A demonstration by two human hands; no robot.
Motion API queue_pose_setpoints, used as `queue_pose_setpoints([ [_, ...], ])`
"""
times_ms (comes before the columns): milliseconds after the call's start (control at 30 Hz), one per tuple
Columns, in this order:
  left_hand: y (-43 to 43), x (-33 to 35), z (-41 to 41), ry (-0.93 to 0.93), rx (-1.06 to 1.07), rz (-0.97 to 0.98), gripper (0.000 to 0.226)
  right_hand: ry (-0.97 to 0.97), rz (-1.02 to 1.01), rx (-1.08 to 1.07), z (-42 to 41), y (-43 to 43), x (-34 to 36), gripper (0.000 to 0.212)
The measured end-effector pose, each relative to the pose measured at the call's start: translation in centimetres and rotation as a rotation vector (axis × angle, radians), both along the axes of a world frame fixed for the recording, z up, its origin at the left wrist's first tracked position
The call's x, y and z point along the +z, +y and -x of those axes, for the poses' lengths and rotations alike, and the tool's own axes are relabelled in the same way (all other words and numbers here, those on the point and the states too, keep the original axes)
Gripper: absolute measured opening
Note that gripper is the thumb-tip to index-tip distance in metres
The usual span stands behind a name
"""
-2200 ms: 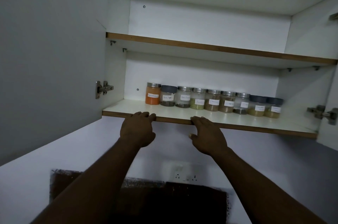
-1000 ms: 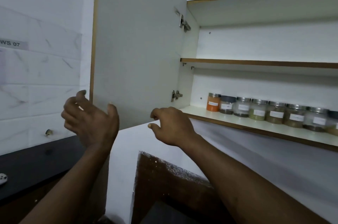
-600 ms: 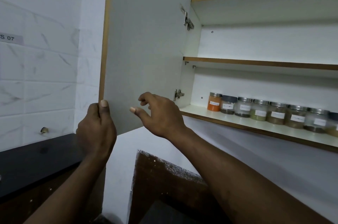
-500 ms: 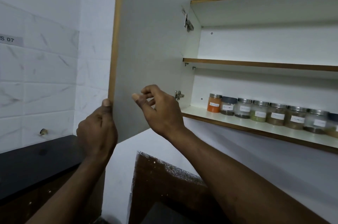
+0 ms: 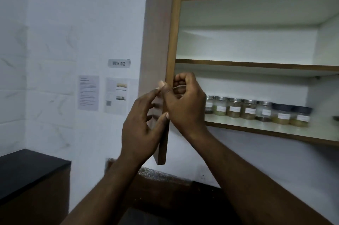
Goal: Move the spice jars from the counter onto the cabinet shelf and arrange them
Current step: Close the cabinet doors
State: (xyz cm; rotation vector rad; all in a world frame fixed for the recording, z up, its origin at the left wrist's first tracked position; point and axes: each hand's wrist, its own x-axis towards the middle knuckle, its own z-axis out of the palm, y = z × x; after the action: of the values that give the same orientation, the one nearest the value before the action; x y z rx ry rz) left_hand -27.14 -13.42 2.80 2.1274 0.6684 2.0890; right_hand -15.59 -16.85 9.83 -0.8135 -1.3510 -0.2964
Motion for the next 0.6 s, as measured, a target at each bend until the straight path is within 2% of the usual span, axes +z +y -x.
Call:
queue_pose_setpoints([
  [100,0.5,0.0,-4.6,0.071,0.122,-0.016,0.065,0.02,0.059,-0.08,-4.4,-0.4,-0.1,0.019],
  [200,0.9,-0.1,-9.2,0.136,0.204,-0.028,0.072,0.039,0.151,-0.158,-8.8,-0.7,-0.4,0.023],
  [433,3.3,0.2,-15.6,0.21,0.143,-0.014,0.083,0.035,0.288,-0.245,-15.3,-0.1,-1.9,0.026],
  [600,5.9,-0.5,-18.3,0.396,0.216,-0.059,0.09,0.05,0.326,-0.373,-18.6,1.5,-2.7,0.023],
])
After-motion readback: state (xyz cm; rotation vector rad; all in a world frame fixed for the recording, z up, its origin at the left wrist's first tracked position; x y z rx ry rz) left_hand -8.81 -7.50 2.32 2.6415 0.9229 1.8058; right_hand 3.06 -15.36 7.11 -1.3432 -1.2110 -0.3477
